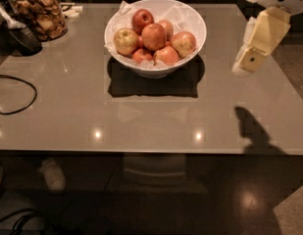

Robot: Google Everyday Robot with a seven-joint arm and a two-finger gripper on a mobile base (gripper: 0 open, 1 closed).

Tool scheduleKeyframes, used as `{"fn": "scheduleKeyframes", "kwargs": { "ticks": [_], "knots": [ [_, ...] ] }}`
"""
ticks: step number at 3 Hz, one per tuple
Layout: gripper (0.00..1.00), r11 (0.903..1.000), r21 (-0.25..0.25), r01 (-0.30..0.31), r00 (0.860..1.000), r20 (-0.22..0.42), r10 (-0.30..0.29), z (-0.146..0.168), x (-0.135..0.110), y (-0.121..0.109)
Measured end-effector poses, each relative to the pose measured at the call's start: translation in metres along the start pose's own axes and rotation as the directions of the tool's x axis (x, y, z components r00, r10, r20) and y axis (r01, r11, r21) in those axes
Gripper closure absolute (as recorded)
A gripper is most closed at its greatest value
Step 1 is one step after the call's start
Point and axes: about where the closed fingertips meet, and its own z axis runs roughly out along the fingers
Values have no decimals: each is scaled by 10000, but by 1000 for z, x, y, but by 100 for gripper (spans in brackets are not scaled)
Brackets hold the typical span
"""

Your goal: Pick apple from white bowl

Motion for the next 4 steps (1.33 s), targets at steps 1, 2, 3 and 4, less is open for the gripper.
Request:
{"fn": "scheduleKeyframes", "kwargs": {
  "ticks": [1, 2, 3, 4],
  "knots": [
    [0, 9998, 112, -169, 9995, 283, 166, 8, -15, -12],
    [0, 9999, 143, 97, 9991, 421, -103, 33, -73, -55],
    [0, 9998, 146, 96, 9991, 422, -102, 33, -73, -55],
    [0, 9989, 467, 98, 9993, 359, -115, 44, -93, -67]
  ]
}}
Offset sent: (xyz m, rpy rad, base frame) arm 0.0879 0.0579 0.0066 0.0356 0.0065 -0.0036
